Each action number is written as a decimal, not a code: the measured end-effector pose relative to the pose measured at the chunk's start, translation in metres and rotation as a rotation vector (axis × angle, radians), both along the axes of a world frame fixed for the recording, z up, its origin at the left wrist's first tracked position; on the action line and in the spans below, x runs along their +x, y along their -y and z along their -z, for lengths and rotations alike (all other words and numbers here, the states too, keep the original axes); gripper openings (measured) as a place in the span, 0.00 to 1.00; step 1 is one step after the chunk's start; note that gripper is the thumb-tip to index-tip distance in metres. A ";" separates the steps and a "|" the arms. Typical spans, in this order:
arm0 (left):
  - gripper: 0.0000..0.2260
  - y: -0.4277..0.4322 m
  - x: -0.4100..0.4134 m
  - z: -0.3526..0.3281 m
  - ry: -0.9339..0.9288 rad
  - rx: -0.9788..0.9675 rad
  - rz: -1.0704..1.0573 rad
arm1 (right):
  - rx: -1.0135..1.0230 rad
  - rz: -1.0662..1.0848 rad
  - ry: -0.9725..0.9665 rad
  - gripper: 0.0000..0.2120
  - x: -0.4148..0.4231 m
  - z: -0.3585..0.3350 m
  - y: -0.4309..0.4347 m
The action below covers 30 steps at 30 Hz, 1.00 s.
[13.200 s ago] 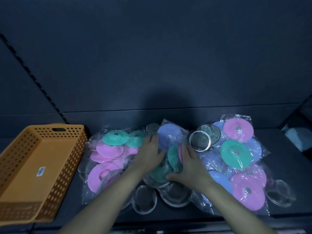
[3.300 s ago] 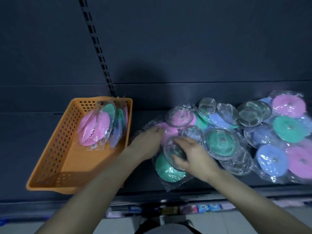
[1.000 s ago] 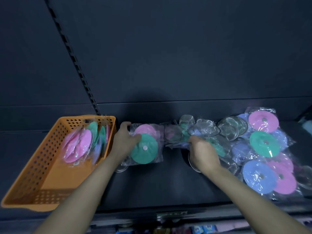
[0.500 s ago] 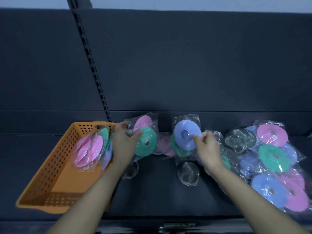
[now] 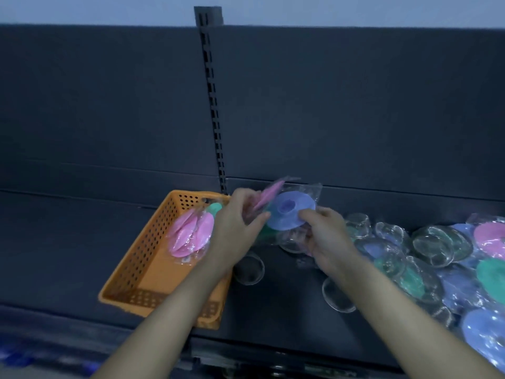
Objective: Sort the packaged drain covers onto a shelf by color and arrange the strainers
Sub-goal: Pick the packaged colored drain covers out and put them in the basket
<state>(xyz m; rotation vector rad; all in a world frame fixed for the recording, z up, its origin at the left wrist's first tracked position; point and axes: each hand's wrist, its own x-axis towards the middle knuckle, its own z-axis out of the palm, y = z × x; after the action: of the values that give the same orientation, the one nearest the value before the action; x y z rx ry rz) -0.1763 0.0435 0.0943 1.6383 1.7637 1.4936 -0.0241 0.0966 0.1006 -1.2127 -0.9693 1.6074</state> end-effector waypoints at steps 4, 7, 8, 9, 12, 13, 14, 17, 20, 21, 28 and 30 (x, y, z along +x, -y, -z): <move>0.18 0.020 -0.023 -0.003 -0.252 0.031 0.048 | 0.024 -0.121 -0.015 0.09 -0.031 -0.006 0.018; 0.16 0.036 -0.043 0.004 -0.301 0.015 -0.027 | 0.025 -0.190 0.021 0.09 -0.053 0.001 0.029; 0.16 0.043 -0.049 0.008 -0.271 -0.007 -0.060 | 0.019 -0.216 0.036 0.09 -0.059 0.005 0.033; 0.15 0.050 -0.055 0.012 -0.225 -0.031 -0.088 | 0.018 -0.245 0.053 0.09 -0.064 0.008 0.037; 0.17 0.070 -0.065 0.026 -0.164 -0.135 -0.143 | 0.067 -0.315 0.224 0.08 -0.076 0.027 0.048; 0.19 0.073 -0.068 0.033 -0.174 -0.175 -0.145 | 0.112 -0.327 0.327 0.07 -0.079 0.034 0.049; 0.20 0.075 -0.069 0.038 -0.181 -0.223 -0.133 | 0.169 -0.342 0.435 0.08 -0.081 0.042 0.050; 0.22 0.077 -0.070 0.047 -0.210 -0.401 -0.043 | 0.451 -0.442 0.796 0.12 -0.086 0.062 0.050; 0.20 0.075 -0.069 0.052 -0.274 -0.505 0.040 | 0.649 -0.504 0.933 0.16 -0.091 0.075 0.052; 0.22 0.075 -0.070 0.054 -0.279 -0.538 0.049 | 0.681 -0.530 0.917 0.19 -0.090 0.079 0.053; 0.29 0.071 -0.061 0.049 -0.304 -0.408 -0.019 | 0.672 -0.565 0.881 0.19 -0.061 0.072 0.048; 0.26 0.064 -0.052 0.041 -0.354 -0.290 -0.011 | 0.667 -0.483 0.945 0.20 -0.043 0.068 0.038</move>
<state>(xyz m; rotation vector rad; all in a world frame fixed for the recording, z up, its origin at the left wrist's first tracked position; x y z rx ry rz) -0.2282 -0.0209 0.0535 1.8182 2.0561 0.9330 -0.0676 0.0586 0.0323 -1.2828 -2.3110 0.8022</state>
